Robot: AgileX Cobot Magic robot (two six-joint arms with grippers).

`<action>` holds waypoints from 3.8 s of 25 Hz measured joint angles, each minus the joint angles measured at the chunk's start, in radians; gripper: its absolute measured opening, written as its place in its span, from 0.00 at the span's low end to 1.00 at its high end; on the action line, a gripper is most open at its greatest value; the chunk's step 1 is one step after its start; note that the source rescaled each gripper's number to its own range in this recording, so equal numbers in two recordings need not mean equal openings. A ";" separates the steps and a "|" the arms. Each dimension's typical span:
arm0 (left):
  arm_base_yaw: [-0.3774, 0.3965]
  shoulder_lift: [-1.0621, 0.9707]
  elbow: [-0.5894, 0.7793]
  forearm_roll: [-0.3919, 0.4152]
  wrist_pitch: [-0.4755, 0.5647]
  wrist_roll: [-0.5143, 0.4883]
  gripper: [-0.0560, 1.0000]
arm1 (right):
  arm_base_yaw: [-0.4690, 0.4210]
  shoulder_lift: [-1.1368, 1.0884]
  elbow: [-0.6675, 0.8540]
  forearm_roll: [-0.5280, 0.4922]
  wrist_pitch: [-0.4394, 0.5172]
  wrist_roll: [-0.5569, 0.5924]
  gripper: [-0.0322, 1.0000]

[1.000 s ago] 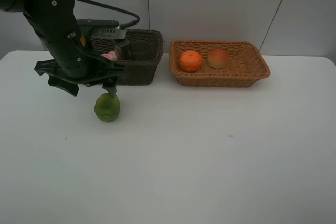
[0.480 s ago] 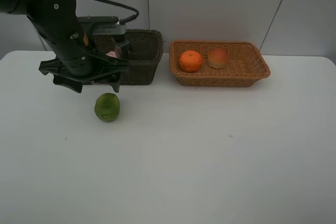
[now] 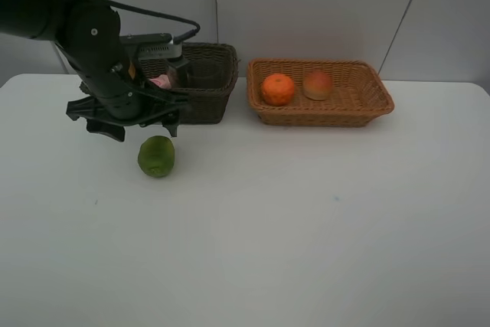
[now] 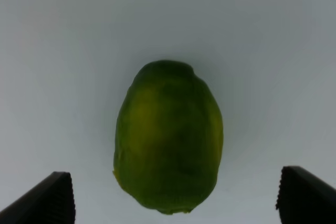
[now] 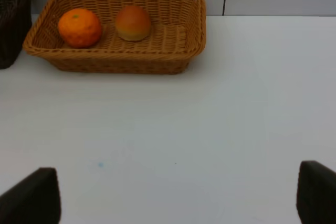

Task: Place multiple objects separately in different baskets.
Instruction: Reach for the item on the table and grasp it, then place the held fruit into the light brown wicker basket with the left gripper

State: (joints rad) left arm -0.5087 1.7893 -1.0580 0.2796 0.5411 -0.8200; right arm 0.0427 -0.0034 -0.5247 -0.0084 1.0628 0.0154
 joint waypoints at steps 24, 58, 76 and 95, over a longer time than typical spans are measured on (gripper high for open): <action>0.018 0.167 0.005 -0.046 -0.113 -0.014 1.00 | 0.000 0.000 0.000 0.000 0.000 0.001 1.00; 0.018 0.235 0.005 -0.017 -0.128 -0.010 0.77 | 0.000 0.000 0.000 0.000 -0.001 0.001 1.00; 0.018 0.235 0.005 -0.019 -0.164 -0.010 0.77 | 0.000 0.000 0.000 0.000 -0.001 0.001 1.00; -0.141 0.050 -0.114 -0.077 -0.089 0.355 0.77 | 0.000 0.000 0.000 0.000 -0.001 0.001 1.00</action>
State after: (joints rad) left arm -0.6500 1.8390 -1.1724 0.2030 0.4522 -0.4655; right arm 0.0427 -0.0034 -0.5247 -0.0084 1.0619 0.0162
